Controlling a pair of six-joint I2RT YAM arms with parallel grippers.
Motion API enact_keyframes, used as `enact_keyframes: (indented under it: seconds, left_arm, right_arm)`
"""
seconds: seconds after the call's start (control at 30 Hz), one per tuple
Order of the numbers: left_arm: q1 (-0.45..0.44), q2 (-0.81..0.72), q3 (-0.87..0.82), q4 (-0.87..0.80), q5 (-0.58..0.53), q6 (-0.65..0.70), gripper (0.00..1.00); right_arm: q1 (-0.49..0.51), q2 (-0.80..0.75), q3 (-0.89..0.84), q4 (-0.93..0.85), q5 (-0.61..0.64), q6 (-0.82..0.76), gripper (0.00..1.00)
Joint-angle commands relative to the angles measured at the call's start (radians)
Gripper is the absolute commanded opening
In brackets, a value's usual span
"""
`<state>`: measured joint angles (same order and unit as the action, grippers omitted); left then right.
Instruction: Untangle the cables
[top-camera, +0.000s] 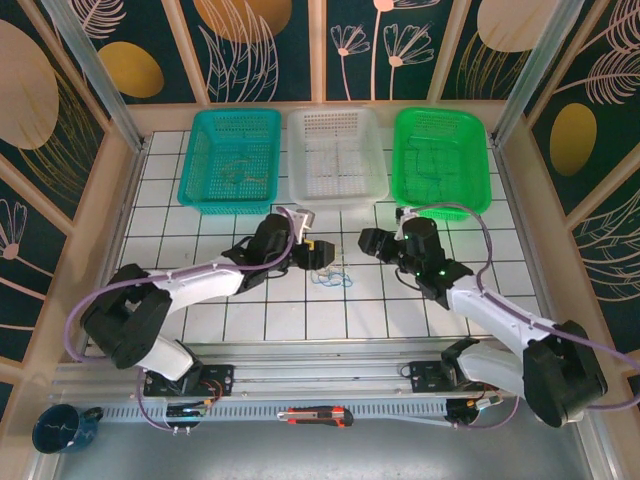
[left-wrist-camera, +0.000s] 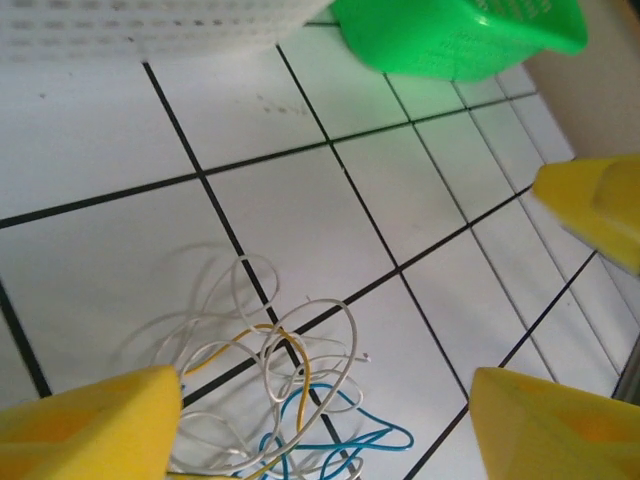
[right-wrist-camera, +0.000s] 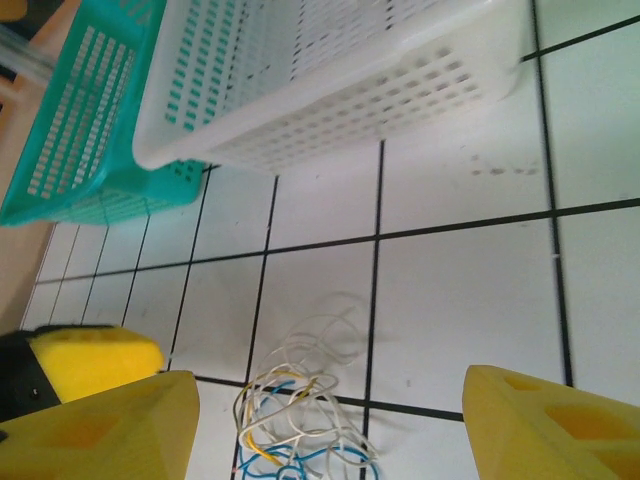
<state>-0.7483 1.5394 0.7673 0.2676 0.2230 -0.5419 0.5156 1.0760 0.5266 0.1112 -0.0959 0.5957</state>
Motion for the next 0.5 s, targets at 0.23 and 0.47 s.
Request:
enact_keyframes:
  seconds: [0.23, 0.47]
  left_arm:
    - [-0.081, 0.14, 0.181, -0.179, -0.082, 0.166, 0.56]
    - [-0.099, 0.168, 0.199, -0.228, -0.118, 0.202, 0.51]
  right_arm:
    - [-0.032, -0.048, -0.039, -0.038, 0.045, 0.039, 0.7]
    - [-0.035, -0.034, -0.038, -0.027, 0.033, 0.043, 0.7]
